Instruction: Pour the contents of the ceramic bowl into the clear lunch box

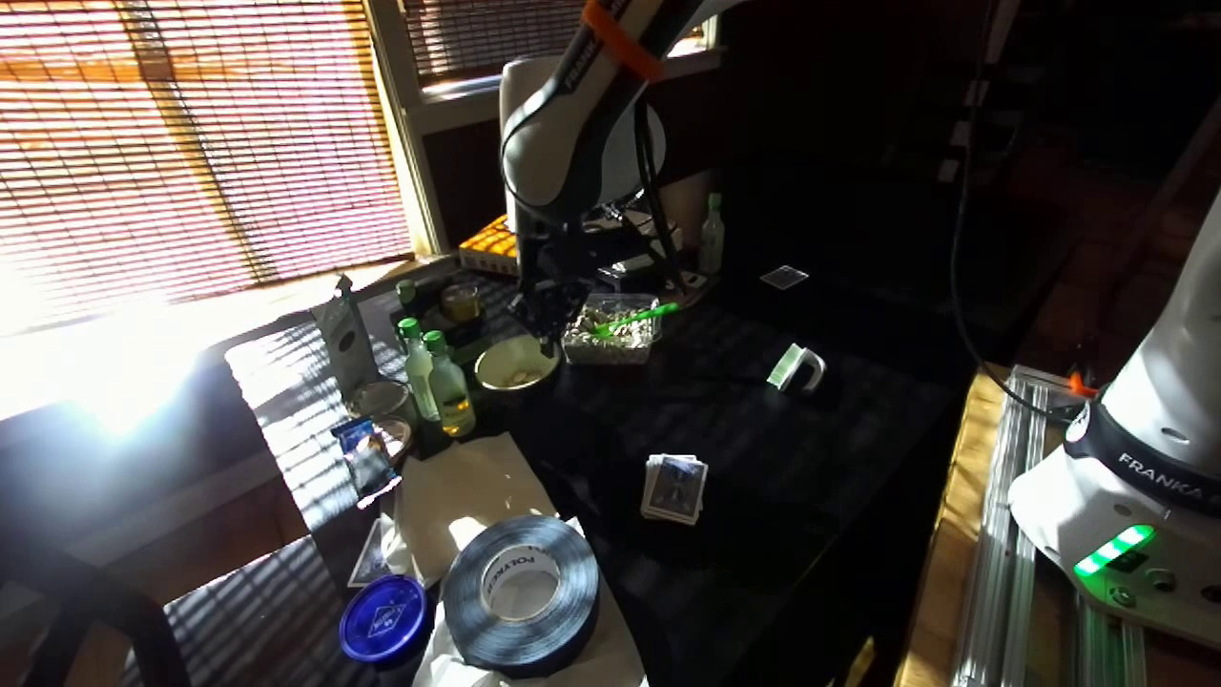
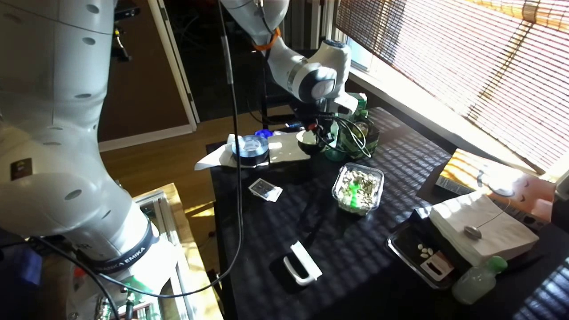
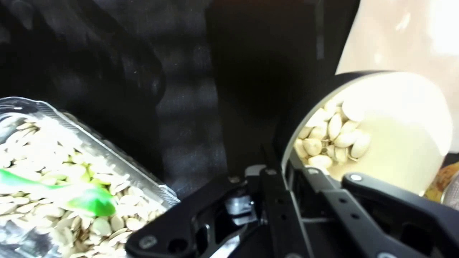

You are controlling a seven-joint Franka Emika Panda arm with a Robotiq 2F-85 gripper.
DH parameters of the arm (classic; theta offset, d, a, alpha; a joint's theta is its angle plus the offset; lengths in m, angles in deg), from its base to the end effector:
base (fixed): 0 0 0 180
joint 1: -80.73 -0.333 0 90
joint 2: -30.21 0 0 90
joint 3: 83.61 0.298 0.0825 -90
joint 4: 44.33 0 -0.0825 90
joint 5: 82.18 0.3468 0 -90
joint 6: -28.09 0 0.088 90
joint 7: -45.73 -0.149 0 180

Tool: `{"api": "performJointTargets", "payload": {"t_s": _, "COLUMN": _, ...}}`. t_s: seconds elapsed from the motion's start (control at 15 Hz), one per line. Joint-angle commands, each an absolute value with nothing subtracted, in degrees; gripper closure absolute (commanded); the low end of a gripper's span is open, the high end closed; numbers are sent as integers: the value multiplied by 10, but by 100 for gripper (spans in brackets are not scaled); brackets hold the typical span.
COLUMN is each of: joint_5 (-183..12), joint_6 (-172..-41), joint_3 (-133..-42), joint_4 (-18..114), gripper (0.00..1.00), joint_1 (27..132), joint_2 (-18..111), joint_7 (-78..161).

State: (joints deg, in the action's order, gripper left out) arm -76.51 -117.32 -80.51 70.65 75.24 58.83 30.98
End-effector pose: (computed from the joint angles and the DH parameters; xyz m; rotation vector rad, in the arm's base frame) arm 0.5735 0.0880 0.1792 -3.0391 0.2975 -0.0213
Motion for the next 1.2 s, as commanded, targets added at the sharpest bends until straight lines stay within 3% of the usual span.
{"api": "performJointTargets", "payload": {"t_s": 0.0, "joint_5": -737, "joint_6": -1212, "joint_3": -830, "joint_4": 768, "gripper": 98, "joint_1": 758, "joint_2": 516, "joint_7": 258}}
{"api": "performJointTargets", "payload": {"t_s": 0.13, "joint_5": -750, "joint_6": -1243, "joint_3": -855, "joint_4": 791, "gripper": 98, "joint_1": 748, "joint_2": 491, "joint_7": 212}}
{"api": "performJointTargets", "payload": {"t_s": 0.27, "joint_5": -716, "joint_6": -1230, "joint_3": -821, "joint_4": 795, "gripper": 98, "joint_1": 766, "joint_2": 482, "joint_7": 260}}
{"api": "performJointTargets", "payload": {"t_s": 0.33, "joint_5": -747, "joint_6": -1227, "joint_3": -845, "joint_4": 765, "gripper": 92, "joint_1": 760, "joint_2": 512, "joint_7": 240}}
{"api": "performJointTargets", "payload": {"t_s": 0.47, "joint_5": -735, "joint_6": -1227, "joint_3": -834, "joint_4": 777, "gripper": 98, "joint_1": 760, "joint_2": 500, "joint_7": 247}}
{"api": "performJointTargets", "payload": {"t_s": 0.73, "joint_5": -829, "joint_6": -1329, "joint_3": -931, "joint_4": 780, "gripper": 98, "joint_1": 718, "joint_2": 491, "joint_7": 135}}
{"api": "performJointTargets", "payload": {"t_s": 1.13, "joint_5": -1118, "joint_6": -1309, "joint_3": -1203, "joint_4": 773, "gripper": 98, "joint_1": 530, "joint_2": 495, "joint_7": -46}}
